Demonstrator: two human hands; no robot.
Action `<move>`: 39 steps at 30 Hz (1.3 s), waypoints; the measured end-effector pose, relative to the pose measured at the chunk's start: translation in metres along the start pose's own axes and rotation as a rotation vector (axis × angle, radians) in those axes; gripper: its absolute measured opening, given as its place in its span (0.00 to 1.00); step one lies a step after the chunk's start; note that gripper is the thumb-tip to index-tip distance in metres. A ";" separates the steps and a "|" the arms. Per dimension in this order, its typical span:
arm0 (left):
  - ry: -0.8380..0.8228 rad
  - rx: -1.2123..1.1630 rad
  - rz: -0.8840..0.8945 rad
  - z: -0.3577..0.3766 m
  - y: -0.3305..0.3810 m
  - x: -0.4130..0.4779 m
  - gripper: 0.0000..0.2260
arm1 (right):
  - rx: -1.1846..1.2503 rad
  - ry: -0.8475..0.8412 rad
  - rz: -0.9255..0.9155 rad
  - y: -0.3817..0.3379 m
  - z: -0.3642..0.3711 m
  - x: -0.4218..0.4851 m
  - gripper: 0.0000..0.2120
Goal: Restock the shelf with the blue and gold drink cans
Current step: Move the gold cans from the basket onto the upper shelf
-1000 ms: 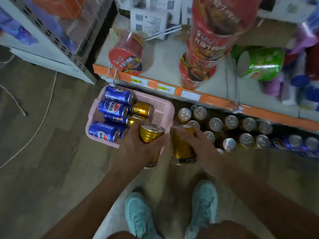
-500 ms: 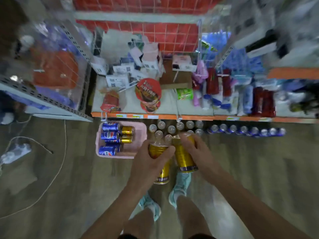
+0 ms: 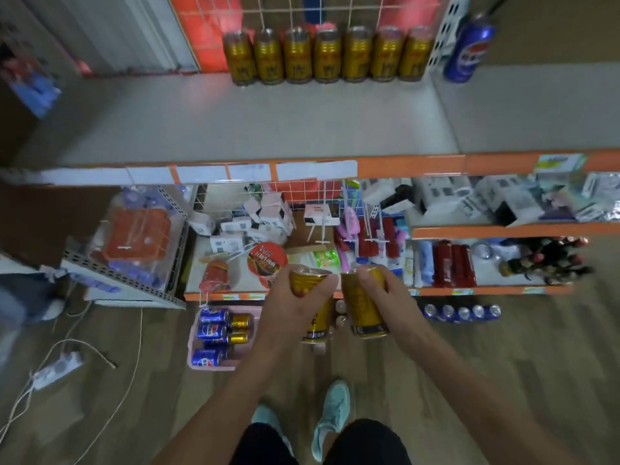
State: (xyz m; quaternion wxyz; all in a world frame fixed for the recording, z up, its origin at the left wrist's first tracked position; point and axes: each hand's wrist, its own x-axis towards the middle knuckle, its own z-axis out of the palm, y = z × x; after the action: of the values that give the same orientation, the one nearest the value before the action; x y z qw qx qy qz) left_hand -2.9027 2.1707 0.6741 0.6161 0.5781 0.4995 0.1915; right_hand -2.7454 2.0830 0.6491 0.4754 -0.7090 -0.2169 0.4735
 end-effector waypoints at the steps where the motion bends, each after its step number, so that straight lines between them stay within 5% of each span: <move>1: -0.006 0.013 0.022 0.003 0.009 -0.001 0.23 | -0.014 0.006 -0.021 -0.009 -0.006 -0.001 0.25; 4: -0.019 0.055 0.078 0.005 0.035 0.000 0.18 | -0.007 0.006 -0.058 -0.030 -0.020 0.000 0.32; 7: -0.028 0.120 0.150 0.002 0.058 0.006 0.13 | -0.005 0.034 -0.107 -0.056 -0.029 -0.002 0.27; 16: -0.053 0.050 0.269 -0.019 0.109 0.045 0.23 | 0.005 0.134 -0.190 -0.120 -0.036 0.019 0.26; 39: -0.123 0.070 0.372 0.004 0.160 0.195 0.18 | -0.073 0.253 -0.256 -0.191 -0.067 0.132 0.22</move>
State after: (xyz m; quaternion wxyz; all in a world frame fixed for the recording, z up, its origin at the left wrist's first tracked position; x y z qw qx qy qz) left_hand -2.7614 2.3686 0.7414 0.5790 0.6923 0.3516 0.2488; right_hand -2.5984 2.2383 0.7622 0.5293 -0.7463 -0.2609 0.3080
